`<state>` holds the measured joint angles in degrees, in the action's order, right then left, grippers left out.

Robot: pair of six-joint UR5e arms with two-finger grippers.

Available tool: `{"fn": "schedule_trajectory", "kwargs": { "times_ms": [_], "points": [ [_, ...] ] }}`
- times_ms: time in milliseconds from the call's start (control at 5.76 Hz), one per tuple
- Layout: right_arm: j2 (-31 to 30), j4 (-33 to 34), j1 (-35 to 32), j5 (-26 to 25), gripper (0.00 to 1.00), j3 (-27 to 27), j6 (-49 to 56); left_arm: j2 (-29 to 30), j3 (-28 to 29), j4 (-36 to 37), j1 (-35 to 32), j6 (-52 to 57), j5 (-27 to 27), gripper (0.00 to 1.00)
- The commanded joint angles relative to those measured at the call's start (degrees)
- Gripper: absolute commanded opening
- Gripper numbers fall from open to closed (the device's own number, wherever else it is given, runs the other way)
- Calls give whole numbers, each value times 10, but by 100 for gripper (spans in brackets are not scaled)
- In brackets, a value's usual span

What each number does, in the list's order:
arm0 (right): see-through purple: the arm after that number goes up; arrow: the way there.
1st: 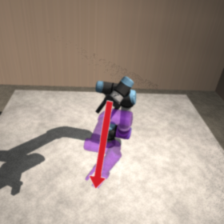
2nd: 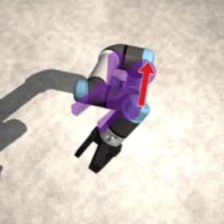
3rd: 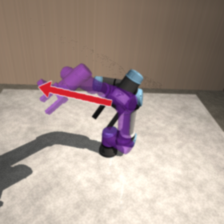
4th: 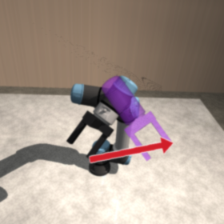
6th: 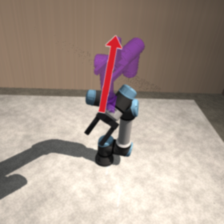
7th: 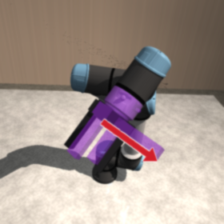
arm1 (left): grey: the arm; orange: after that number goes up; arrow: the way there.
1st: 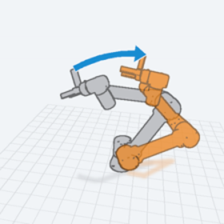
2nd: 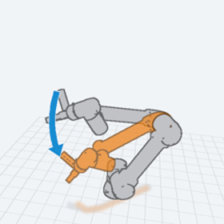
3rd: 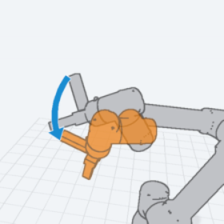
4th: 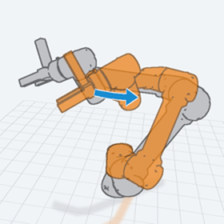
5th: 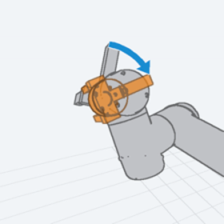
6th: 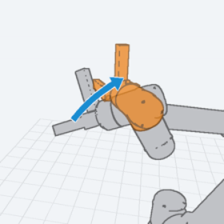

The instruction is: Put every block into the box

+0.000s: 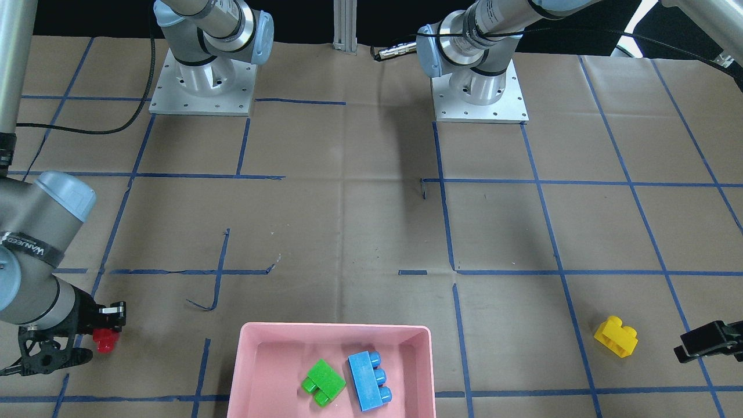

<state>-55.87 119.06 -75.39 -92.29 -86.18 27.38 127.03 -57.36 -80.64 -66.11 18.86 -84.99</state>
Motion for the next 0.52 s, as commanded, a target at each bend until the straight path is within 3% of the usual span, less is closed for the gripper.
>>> {"fn": "schedule_trajectory", "kwargs": {
  "times_ms": [0, 174, 347],
  "points": [
    [-42, -132, -5, 8, 7, 63, -7, 5, -21, 6, 13, -217, 0, 100],
    [-56, -195, -9, 67, 7, 112, -8, -1, -44, 22, 14, -364, -1, 100],
    [-64, -287, -32, 133, 7, 150, -41, -6, -70, 56, 14, -423, -12, 100]
  ]
}}
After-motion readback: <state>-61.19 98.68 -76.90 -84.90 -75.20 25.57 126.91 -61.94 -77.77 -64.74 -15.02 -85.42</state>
